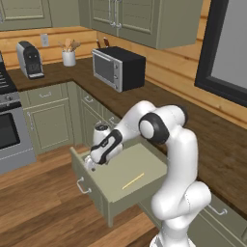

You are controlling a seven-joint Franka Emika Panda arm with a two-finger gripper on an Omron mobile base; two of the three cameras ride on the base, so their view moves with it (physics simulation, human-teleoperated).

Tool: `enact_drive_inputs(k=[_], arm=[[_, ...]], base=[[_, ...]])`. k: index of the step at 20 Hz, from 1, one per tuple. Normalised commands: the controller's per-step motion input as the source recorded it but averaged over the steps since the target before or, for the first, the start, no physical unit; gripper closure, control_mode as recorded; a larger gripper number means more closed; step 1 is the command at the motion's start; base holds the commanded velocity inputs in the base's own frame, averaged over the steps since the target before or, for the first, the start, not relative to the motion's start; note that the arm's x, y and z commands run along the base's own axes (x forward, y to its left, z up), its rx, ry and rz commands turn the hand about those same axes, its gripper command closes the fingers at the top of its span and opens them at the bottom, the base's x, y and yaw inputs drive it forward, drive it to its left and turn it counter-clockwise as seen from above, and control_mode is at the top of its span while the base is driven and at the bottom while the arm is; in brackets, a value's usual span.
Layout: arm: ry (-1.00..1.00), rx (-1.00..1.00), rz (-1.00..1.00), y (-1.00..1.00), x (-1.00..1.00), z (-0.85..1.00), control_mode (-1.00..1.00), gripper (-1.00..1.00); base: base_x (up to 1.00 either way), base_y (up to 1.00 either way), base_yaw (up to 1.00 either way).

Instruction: Take a straw from the drawer in front and place it inside the glass cup on the dining counter.

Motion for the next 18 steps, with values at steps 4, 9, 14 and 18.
enact_drive_inputs(k=[4,9,14,18], arm=[[0.09,0.07,0.0,1.0,-0.11,-0.49,-1.0,-1.0],[0.05,0.02,-0.03,0.75,-0.15,-0.19,-1.0,-1.0],[0.07,0.0,-0.34,-0.5,0.0,0.15,-1.0,-1.0],[0.17,0.0,-0.4,-1.0,0.0,0.04,-1.0,-1.0]], base=[[0.0,0.0,0.0],[0.0,0.0,0.0],[0.0,0.0,0.0],[0.0,0.0,0.0]])
